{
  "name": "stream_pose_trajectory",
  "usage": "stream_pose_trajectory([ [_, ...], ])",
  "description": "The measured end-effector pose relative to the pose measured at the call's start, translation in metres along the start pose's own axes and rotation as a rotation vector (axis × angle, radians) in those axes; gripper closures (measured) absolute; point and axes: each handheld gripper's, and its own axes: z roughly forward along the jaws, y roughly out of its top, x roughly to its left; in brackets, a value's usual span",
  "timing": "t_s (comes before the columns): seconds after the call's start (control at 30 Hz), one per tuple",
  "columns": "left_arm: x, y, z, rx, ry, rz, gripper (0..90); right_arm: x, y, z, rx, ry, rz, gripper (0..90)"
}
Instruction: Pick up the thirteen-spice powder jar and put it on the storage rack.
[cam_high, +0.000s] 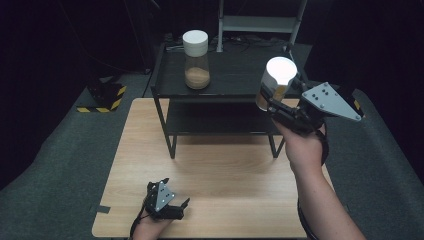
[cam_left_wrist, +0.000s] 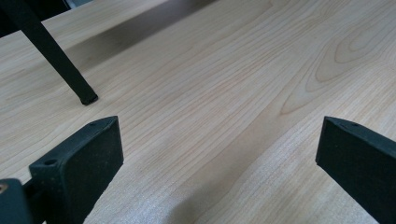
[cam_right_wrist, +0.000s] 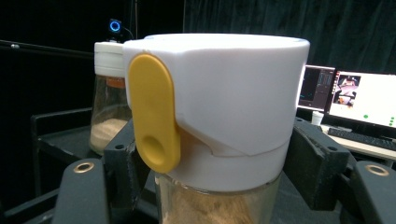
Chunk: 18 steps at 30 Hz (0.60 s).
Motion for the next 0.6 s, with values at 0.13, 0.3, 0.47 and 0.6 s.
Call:
stream_pose_trajectory([
  [0.13,0.001,0.000,0.000,0.000,-0.002,-0.003,1.0,0.000,0.003,0.007,0.002,-0.001,0.003,29.8],
  [0.3,0.001,-0.001,0.000,-0.003,-0.005,-0.005,1.0,0.000,0.005,0.019,0.012,-0.006,0.014,29.8],
  [0.47,0.002,-0.001,-0.001,-0.007,-0.007,-0.009,1.0,0.001,0.006,0.032,0.026,-0.018,0.014,29.8],
  [0.6,0.003,-0.002,-0.001,-0.009,-0.010,-0.011,1.0,0.001,0.005,0.041,0.028,-0.025,0.013,29.8],
])
